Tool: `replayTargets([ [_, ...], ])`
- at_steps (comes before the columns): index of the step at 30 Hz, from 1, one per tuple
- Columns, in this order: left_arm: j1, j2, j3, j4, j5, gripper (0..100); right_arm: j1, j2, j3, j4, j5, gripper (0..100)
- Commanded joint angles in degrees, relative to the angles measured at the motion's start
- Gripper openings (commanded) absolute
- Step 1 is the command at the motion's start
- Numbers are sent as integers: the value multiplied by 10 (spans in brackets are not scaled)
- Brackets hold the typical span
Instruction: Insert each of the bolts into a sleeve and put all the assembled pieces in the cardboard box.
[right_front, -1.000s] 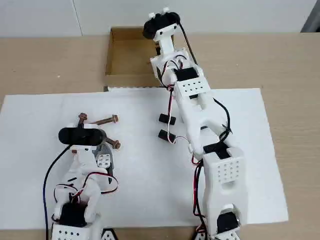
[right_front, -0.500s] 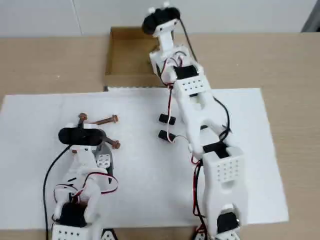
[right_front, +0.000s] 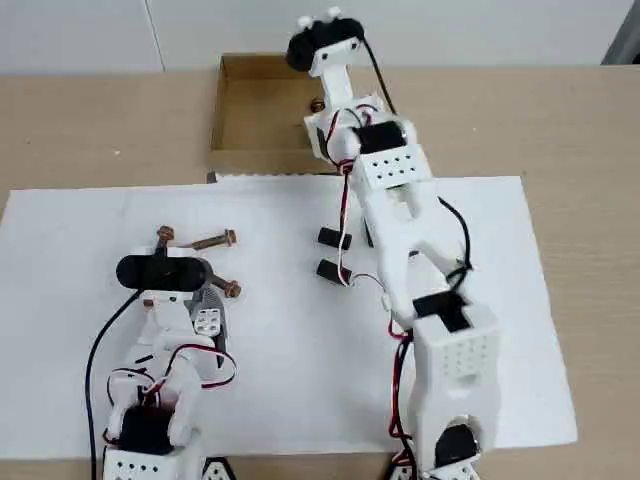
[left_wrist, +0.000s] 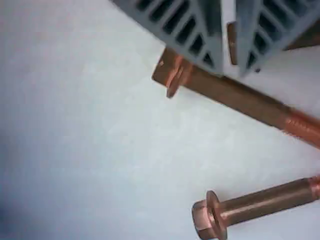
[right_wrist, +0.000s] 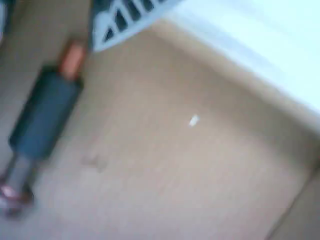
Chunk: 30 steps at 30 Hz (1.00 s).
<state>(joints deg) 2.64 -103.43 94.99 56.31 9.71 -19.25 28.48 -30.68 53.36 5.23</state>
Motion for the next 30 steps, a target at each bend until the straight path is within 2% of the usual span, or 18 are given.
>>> replayTargets([
  [1, -2, -6, -3, 0, -3, 6, -2, -69, -30, 81, 5, 97],
  [18, -2, -6, -3, 1, -3, 6, -1, -117, -27, 395, 4, 100],
  [30, -2, -6, -3, 1, -3, 6, 36, -30, -26, 410, 6, 100],
])
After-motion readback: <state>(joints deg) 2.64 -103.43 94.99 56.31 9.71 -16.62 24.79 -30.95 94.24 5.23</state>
